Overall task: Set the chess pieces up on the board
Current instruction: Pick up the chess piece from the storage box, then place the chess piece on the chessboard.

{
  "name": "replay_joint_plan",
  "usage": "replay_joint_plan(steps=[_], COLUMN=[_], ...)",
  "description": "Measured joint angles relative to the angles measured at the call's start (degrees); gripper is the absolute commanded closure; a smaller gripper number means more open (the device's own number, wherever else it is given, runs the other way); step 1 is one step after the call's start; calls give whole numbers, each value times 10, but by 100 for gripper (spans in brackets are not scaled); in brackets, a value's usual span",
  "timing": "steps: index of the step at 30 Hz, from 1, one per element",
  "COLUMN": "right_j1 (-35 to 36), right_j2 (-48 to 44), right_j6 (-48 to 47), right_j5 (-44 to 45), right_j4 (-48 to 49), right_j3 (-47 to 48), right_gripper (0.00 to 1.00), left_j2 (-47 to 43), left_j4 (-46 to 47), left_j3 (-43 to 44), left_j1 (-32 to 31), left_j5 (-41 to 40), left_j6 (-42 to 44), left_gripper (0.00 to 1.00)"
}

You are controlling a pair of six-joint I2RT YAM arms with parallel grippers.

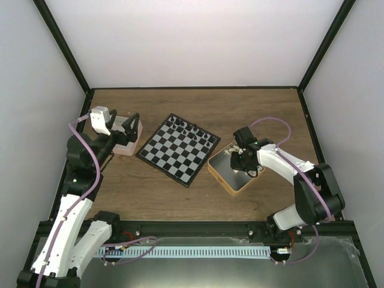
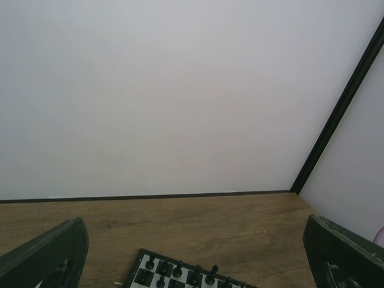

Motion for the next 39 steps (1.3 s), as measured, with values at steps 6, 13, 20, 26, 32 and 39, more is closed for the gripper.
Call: replay_joint_plan(steps=[6,13,20,26,32,39], right_j1=[20,75,169,246,290,309], right_j2=[-27,-32,67,183,239,269], right_j6=[11,23,28,24,17,14], right_j5=[8,12,24,26,23,20], right_j4=[-19,-21,-8,-1,-2,-10], right_j3=[37,129,237,321,373,381], right_gripper=[95,95,95,95,95,95], left_j2=[-2,-12,-20,-32,-39,-41], left_j4=[0,0,0,-2,-4,-5], left_j3=[0,0,-2,-10,-11,-12], left_j1=[0,0,0,0,0,0], left_j5=[0,-9,-22,-56,-92,-114], left_j6=[0,-1,-2,-4,-7,-13], left_gripper=[0,0,0,0,0,0])
